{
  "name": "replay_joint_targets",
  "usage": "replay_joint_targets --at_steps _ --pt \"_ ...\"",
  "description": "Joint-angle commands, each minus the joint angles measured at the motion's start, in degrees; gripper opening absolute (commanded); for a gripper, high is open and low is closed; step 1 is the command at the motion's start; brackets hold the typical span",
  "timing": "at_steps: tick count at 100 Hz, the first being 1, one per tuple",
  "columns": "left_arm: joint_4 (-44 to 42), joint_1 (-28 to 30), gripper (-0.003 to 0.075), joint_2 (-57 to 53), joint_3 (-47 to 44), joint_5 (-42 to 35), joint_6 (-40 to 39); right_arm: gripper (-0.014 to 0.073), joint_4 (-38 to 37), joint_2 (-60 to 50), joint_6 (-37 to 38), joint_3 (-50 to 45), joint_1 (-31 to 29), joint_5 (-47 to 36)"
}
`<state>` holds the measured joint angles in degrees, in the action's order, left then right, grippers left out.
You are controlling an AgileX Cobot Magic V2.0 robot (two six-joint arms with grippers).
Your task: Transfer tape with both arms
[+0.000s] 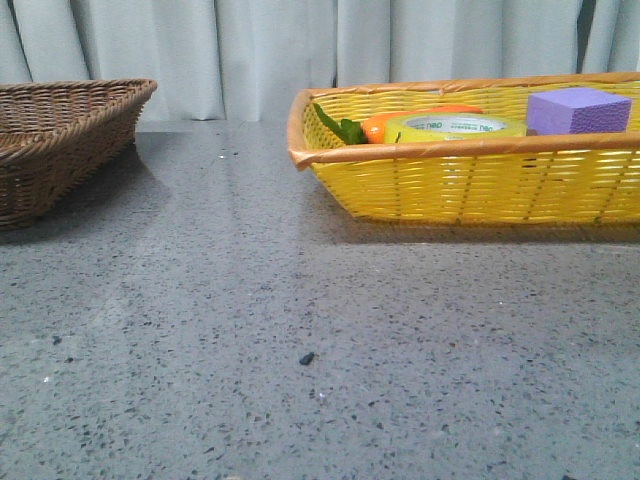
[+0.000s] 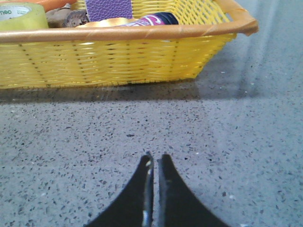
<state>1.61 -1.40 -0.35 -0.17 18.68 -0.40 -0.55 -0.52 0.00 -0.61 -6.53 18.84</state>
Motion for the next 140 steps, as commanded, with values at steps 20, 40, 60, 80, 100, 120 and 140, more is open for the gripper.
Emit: replay_joint_targets --at_steps 20,40,60,80,100,120,140 --pt "0.07 -0.01 -0.002 -1.69 -0.58 -3.4 -0.61 -0.0074 -0.62 -1.2 0.0 -1.21 -0.3 -1.17" --pt "0.07 -0.01 -0.002 -1.69 -0.58 -3.4 -0.61 -0.0074 -0.62 -1.2 0.0 -1.21 -0.3 -1.17" --pt "0.07 -0.01 -0.0021 -1.69 -0.58 -3.4 -0.61 -0.0074 -0.62 -1.2 0.0 -1.21 -0.3 -1.17" --pt "-0.57 -0.01 -0.0021 -1.69 -0.58 -3.4 -0.17 -0.0074 -0.62 -1.2 0.0 -1.21 -0.3 -1.17" --pt "-0.57 -0.01 -0.0021 -1.69 -0.58 -3.4 -0.17 -0.0074 -0.62 -1.2 0.0 -1.21 -0.3 -1.17" --pt "-6.03 -0.01 -0.0021 -1.69 -0.58 -5.77 1.44 -0.0074 -0.62 -1.2 0.0 -1.21 -0.3 -1.17" --pt "-5.22 -0.01 -0.0021 -1.69 -0.58 -7.38 1.44 -0.0074 -0.62 -1.2 0.0 -1.21 -0.3 -1.17"
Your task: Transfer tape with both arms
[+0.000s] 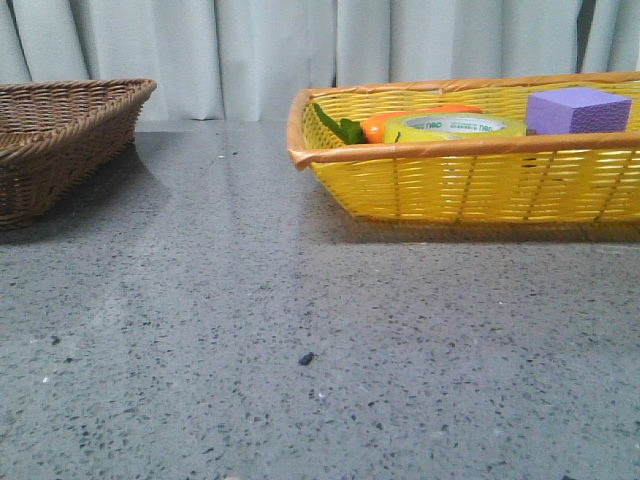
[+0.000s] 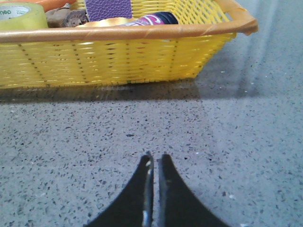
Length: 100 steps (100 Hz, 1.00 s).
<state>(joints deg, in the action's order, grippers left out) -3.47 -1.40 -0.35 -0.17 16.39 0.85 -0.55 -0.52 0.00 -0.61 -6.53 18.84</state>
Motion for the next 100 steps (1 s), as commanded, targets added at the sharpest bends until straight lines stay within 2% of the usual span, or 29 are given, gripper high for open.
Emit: replay_joint_targets --at_steps 1,22,46,74,100 --pt "-0.14 -0.01 -0.002 -1.69 -0.58 -5.09 0.19 -0.0074 -0.62 -1.2 0.0 -1.21 -0.3 -1.17" --pt "-0.14 -0.24 -0.0021 -1.69 -0.58 -7.5 0.19 -0.0074 -0.62 -1.2 0.0 -1.21 -0.3 -1.17" --pt "0.69 -3.6 -0.0021 -1.69 -0.58 -10.77 0.19 -0.0074 -0.62 -1.2 0.0 -1.21 -0.3 -1.62" --pt "4.48 -3.6 -0.002 -1.69 -0.58 -14.96 0.19 -0.0074 -0.49 -1.2 0.0 -1.21 -0.3 -12.23" --pt "4.48 -3.6 -0.002 -1.69 -0.58 -15.52 0.19 -0.0074 -0.49 -1.2 0.0 -1.21 -0.3 -15.68"
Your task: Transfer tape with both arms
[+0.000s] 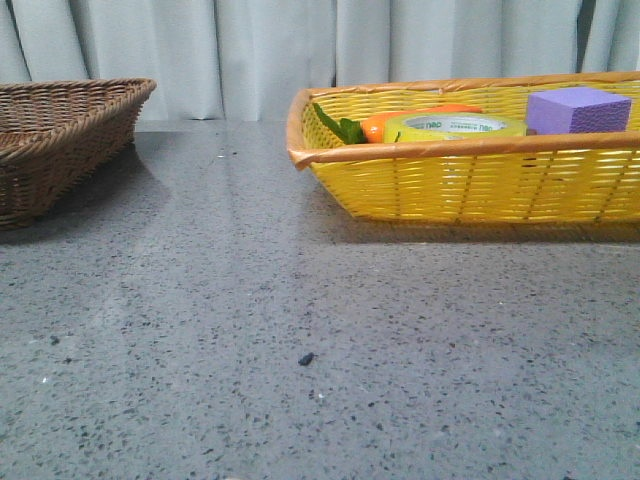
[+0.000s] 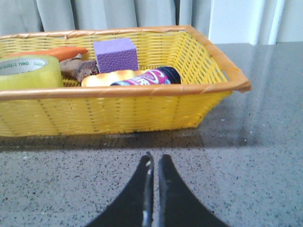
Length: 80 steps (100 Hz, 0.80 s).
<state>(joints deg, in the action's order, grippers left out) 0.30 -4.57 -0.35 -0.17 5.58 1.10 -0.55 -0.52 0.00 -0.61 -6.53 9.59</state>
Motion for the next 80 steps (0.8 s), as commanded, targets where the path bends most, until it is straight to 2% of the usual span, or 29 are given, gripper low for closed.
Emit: replay_joint_targets --at_steps 1,19,40,46,60,80 --pt "0.71 -0.44 -0.002 -1.69 -0.58 -4.71 -0.07 -0.0074 -0.49 -1.2 0.0 -1.21 -0.3 -6.6" --pt "0.71 -0.44 -0.0021 -1.69 -0.58 -4.57 -0.07 -0.0074 -0.61 -1.2 0.0 -1.21 -0.3 -7.32" --pt "1.73 -0.32 -0.0021 -1.69 -0.12 -6.21 -0.07 -0.0074 2.92 -1.2 0.0 -0.27 -0.3 -7.15" --pt "4.4 -0.32 -0.0021 -1.43 0.62 -6.2 -0.19 -0.0074 3.56 -1.2 0.0 1.13 -0.3 -6.29" --pt "5.5 -0.32 -0.0021 1.6 4.79 -4.14 -0.08 -0.0074 4.3 0.42 0.0 6.12 -0.3 -1.88" --pt "4.24 -0.32 -0.0021 8.82 12.43 -4.5 -0.08 -0.0074 9.78 8.25 0.0 15.77 -0.3 10.63"
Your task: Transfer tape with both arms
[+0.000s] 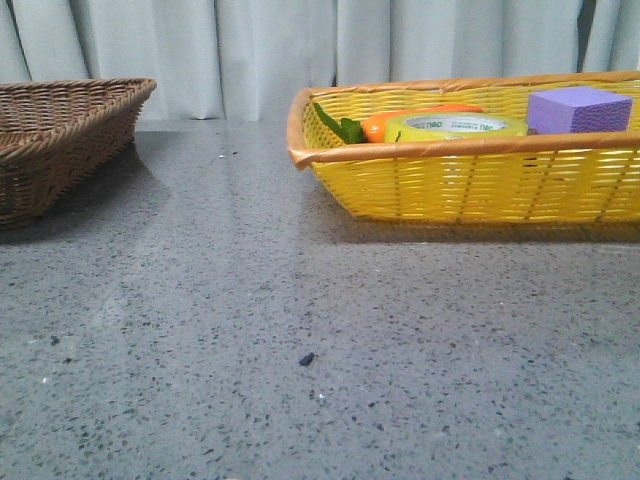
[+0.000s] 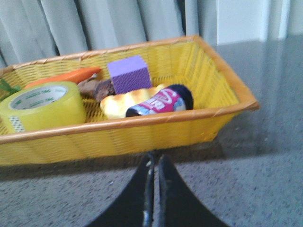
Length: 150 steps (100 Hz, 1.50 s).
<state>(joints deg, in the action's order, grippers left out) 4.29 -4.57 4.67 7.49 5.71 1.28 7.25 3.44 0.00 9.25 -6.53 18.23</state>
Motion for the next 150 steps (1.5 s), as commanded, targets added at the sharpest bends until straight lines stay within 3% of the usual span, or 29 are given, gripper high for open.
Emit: replay_joint_targets --at_steps 1,18,32,60,80,89,102,112,150 --pt "0.61 -0.32 -0.0021 4.07 5.06 -4.64 -0.26 -0.0074 1.98 4.61 0.0 6.68 -0.3 2.39" --pt "1.03 -0.32 -0.0021 10.38 10.51 -6.09 -0.26 -0.0074 1.98 12.77 -0.8 15.08 -0.3 5.83" --pt "1.03 -0.32 -0.0021 14.19 12.89 -8.12 -0.26 -0.0074 1.98 20.27 -7.9 22.33 -0.03 9.76" --pt "1.03 -0.32 -0.0021 17.11 13.0 -10.73 -0.26 -0.0074 1.98 34.29 -9.66 33.01 7.03 6.08" --pt "1.03 -0.32 -0.0021 17.11 13.0 -10.73 -0.26 -0.0066 1.98 44.64 -11.78 43.07 14.09 9.49" --pt "1.03 -0.32 -0.0021 17.11 13.0 -10.63 -0.26 0.0008 1.98 50.04 -12.31 48.32 17.21 12.19" --pt "1.03 -0.32 -0.0021 17.11 13.0 -10.63 -0.26 0.0283 1.98 58.22 -12.31 55.68 20.49 17.19" --pt "1.03 -0.32 -0.0021 17.11 13.0 -10.4 -0.26 0.0432 1.98 63.97 -12.31 61.2 22.2 22.17" --pt "1.13 -0.32 -0.0021 17.11 13.0 -7.19 -0.26 0.0445 1.85 83.79 -12.31 79.57 22.59 38.0"
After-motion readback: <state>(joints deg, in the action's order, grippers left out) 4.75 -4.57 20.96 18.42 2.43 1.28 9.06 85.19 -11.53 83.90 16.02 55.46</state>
